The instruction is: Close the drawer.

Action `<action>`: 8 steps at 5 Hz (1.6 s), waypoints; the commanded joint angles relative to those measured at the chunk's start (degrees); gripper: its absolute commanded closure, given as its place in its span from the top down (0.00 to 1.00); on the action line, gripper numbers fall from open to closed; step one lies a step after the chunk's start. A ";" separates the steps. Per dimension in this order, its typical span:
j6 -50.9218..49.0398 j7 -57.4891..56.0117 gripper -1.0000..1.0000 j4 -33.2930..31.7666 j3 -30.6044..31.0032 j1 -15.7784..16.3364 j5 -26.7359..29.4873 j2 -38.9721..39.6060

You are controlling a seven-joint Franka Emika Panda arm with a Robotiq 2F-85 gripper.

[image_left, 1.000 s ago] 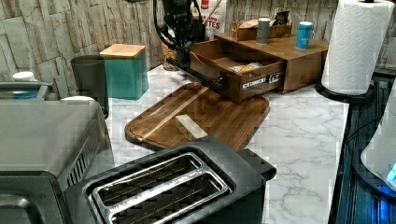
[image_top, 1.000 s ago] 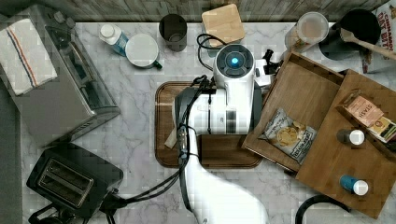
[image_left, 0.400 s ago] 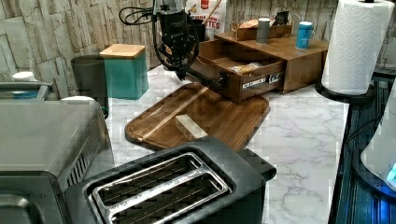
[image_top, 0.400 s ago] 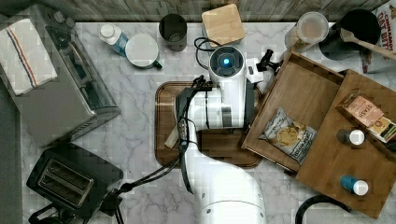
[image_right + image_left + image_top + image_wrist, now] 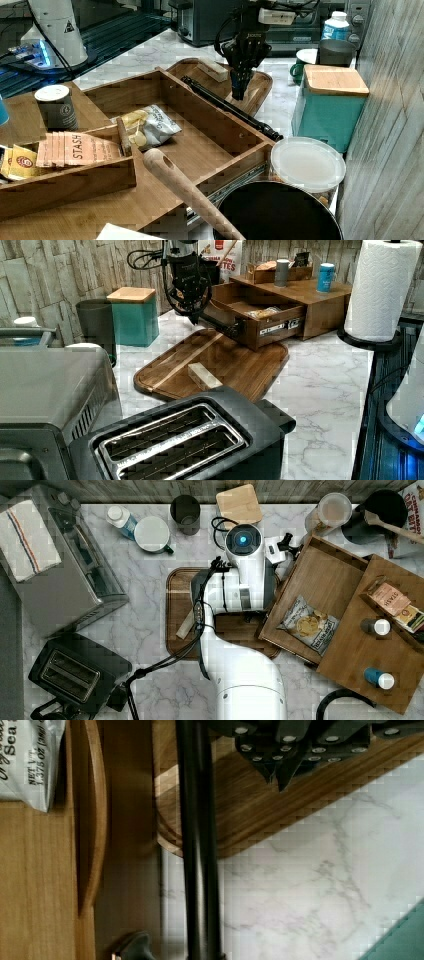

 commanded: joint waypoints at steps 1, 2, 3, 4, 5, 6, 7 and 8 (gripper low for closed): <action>0.37 0.09 0.00 12.67 -1.11 -2.79 2.39 4.63; -1.16 -1.19 0.00 13.16 -0.59 -4.33 4.31 4.77; -2.35 -2.09 0.00 12.16 -1.23 -4.97 6.90 4.04; -1.98 -4.23 0.00 9.09 -1.20 -6.32 6.22 1.70; -0.15 -7.65 0.00 4.75 -1.83 -8.01 4.28 -1.16; 1.86 -17.53 0.00 0.52 -2.03 -12.69 4.92 -3.11; 2.27 -25.37 0.00 -1.96 -4.77 -15.72 4.74 -4.22; 1.17 -31.44 0.00 0.47 -7.80 -19.31 5.58 -3.50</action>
